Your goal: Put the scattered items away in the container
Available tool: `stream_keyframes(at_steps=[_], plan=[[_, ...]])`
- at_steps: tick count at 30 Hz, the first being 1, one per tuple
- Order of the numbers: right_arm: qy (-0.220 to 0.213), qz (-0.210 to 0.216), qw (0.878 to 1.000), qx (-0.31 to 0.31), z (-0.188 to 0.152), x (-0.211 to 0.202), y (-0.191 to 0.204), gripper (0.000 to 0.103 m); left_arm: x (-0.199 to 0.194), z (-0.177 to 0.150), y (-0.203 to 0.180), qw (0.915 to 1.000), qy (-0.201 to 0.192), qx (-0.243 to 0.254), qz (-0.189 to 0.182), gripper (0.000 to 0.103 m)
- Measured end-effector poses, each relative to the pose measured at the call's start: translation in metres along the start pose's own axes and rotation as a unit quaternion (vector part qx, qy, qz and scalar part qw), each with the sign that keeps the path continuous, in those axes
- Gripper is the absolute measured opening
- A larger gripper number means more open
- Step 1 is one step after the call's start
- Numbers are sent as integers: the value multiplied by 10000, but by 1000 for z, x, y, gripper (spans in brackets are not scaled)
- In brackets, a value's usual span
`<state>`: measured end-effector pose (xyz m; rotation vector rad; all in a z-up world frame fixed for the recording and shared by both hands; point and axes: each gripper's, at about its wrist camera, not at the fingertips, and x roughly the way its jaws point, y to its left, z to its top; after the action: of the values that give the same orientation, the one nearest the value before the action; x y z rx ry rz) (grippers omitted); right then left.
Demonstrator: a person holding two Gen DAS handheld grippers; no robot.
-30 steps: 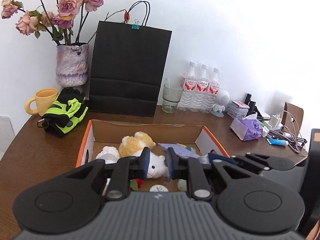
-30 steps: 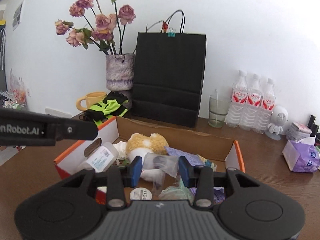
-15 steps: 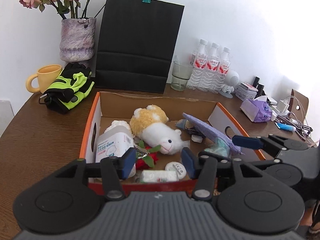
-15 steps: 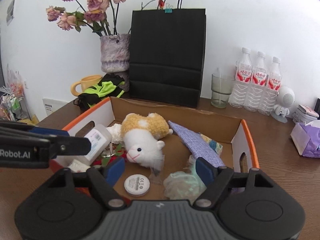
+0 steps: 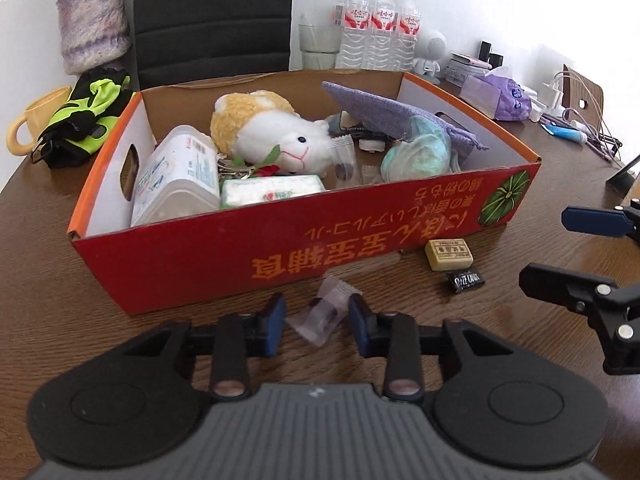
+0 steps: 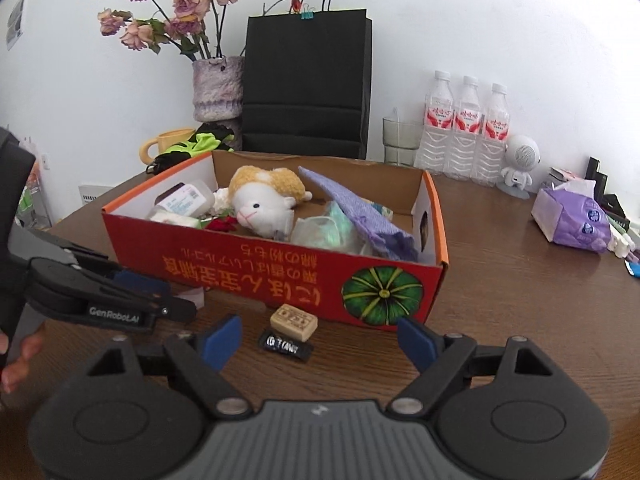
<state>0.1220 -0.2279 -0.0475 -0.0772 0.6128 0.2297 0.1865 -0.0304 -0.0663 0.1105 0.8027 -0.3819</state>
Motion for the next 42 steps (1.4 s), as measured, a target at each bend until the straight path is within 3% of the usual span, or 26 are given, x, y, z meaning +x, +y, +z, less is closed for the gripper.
stream_keyframes(at_steps=[2, 5, 8, 10, 13, 18, 19, 21, 23, 24, 27, 33, 35, 36, 42], plan=[[6, -31, 10000, 25, -2, 0, -1, 84, -5, -1, -3, 10000, -42, -9, -65, 20], [-31, -40, 10000, 61, -2, -1, -2, 84, -27, -2, -11, 9990, -422, 126, -26, 20], [-26, -16, 9999, 103, -1, 2, -4, 85, -64, 9, -14, 9957, -894, 83, -238, 20], [2, 19, 9999, 132, 0, 5, -3, 85, -88, 25, -15, 9909, -1328, 98, -219, 20], [92, 96, 9998, 179, -1, 11, 0, 85, -98, 58, -12, 9862, -1658, -11, -9, 21], [253, 152, 9993, 225, -4, 25, 8, 84, -52, 94, 0, 9894, -1324, -343, 497, 22], [285, 158, 9992, 226, -5, 27, 9, 83, -41, 95, 3, 9902, -1209, -430, 551, 26], [338, 145, 9991, 211, -7, 31, 11, 83, -26, 90, 10, 9912, -1005, -637, 578, 67], [381, 115, 9990, 185, -8, 34, 13, 80, -27, 81, 16, 9888, -1065, -874, 565, 95], [395, 109, 9990, 171, -8, 36, 14, 80, -32, 75, 19, 9868, -1178, -970, 542, 102], [444, 83, 9989, 119, -8, 43, 18, 75, -52, 59, 27, 9823, -1392, -1142, 514, 103], [487, 107, 9987, 131, -7, 54, 20, 54, -86, 23, 39, 9806, -1378, -1297, 515, 103], [469, 122, 9988, 97, -7, 53, 21, 38, -94, 9, 43, 9803, -1337, -1360, 520, 103], [472, 147, 9987, 84, -6, 52, 22, 35, -96, 3, 44, 9805, -1288, -1401, 497, 103], [439, 210, 9988, 62, -11, 45, 17, 33, -96, -26, 38, 9836, -944, -1533, 118, 103]])
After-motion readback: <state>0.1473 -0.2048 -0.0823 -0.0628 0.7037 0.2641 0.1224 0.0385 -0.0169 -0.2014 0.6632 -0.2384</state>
